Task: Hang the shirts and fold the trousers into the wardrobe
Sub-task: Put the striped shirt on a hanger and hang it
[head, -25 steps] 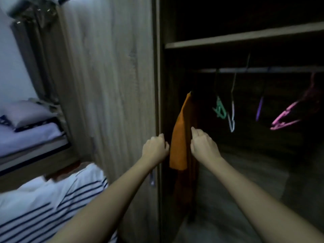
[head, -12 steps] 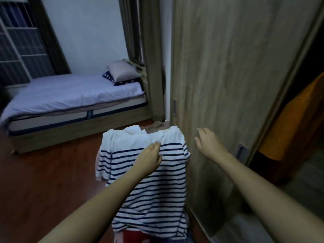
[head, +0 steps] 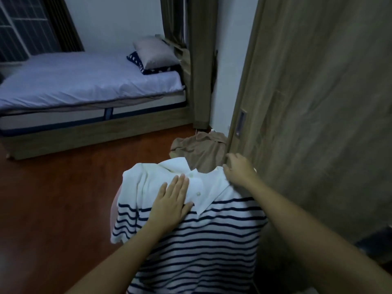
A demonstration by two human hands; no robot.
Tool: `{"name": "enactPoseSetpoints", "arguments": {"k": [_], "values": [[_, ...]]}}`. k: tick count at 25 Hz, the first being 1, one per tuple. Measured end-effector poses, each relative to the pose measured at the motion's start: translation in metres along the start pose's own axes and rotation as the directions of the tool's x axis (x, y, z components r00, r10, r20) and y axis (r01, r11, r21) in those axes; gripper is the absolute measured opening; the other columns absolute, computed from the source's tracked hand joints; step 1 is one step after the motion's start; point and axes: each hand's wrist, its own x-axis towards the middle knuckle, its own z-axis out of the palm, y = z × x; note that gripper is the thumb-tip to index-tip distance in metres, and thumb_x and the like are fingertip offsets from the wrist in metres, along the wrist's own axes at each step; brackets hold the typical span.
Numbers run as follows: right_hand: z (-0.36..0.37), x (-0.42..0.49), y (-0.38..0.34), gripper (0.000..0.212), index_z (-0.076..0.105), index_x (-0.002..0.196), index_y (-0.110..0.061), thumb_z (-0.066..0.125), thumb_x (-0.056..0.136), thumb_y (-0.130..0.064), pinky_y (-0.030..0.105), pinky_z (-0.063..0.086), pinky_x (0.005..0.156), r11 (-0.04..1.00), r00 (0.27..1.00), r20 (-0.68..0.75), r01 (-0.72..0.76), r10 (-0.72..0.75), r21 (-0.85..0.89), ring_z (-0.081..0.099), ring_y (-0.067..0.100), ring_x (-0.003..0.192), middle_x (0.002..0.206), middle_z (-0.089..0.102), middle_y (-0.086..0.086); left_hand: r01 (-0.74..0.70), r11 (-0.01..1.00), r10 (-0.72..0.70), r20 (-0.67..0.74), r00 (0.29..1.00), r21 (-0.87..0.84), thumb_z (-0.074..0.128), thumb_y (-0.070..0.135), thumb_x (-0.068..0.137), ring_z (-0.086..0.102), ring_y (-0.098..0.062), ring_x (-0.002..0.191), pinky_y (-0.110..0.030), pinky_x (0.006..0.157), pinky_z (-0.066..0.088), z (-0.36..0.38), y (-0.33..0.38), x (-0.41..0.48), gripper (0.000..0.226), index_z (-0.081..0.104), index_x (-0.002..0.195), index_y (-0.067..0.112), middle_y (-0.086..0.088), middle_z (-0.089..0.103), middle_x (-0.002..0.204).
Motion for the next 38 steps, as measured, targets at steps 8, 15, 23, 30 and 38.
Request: {"name": "enactPoseSetpoints", "arguments": {"k": [8,15,23,30,38], "values": [[0.030,0.071,-0.027,0.054,0.041,0.132,-0.003,0.064,0.084,-0.012,0.039,0.044,0.095,0.946,0.929,0.243,-0.224,0.281,-0.236,0.047,0.032,0.121,0.134,0.045,0.017,-0.076,0.989,0.112,-0.305,0.946,0.127,0.014,0.049,0.099,0.045,-0.028,0.131,-0.043,0.106,0.026,0.032,-0.011,0.006,0.064,0.033,0.139,0.004,-0.014,0.046,0.142],[-0.003,0.063,-0.039,0.036,0.043,0.126,-0.012,0.042,0.091,-0.003,0.038,0.045,0.082,0.961,0.996,-0.063,0.044,-0.064,-0.272,0.046,0.037,0.115,0.118,0.056,0.017,-0.053,0.983,-0.048,-0.524,0.850,-0.175,0.027,0.042,0.097,0.057,-0.026,0.104,-0.038,0.084,0.040,-0.023,-0.002,0.037,0.053,0.062,0.114,0.005,-0.013,0.065,0.115],[-0.031,0.037,-0.028,0.035,0.058,0.118,-0.013,0.046,0.088,0.000,0.036,0.043,0.093,0.914,0.970,-0.125,0.147,-0.208,-0.379,0.042,0.034,0.113,0.122,0.053,0.008,0.303,0.905,-0.009,0.699,0.715,-0.299,0.060,0.065,0.076,0.047,-0.020,0.120,-0.038,0.102,0.040,-0.106,-0.044,0.143,0.062,0.058,0.122,0.024,0.004,0.050,0.133],[-0.036,0.032,-0.028,0.037,0.064,0.108,-0.012,0.049,0.080,0.006,0.037,0.044,0.089,0.904,0.955,-0.126,0.204,-0.268,-0.376,0.049,0.033,0.103,0.127,0.054,0.007,-0.086,0.933,0.181,0.250,0.951,-0.351,0.066,0.021,0.082,0.056,-0.010,0.083,-0.024,0.075,0.046,-0.071,-0.064,0.073,0.032,0.061,0.114,0.023,0.001,0.058,0.112],[-0.045,0.008,-0.028,0.019,0.071,0.086,-0.006,0.063,0.076,0.009,0.031,0.041,0.064,0.913,0.856,-0.336,0.319,-0.392,-0.252,0.054,0.033,0.076,0.093,0.068,0.012,0.447,0.753,-0.191,0.490,0.850,-0.483,0.050,0.044,0.091,0.061,-0.026,0.077,-0.030,0.066,0.050,-0.057,-0.067,0.105,0.042,0.049,0.117,0.011,-0.021,0.059,0.113]]}}
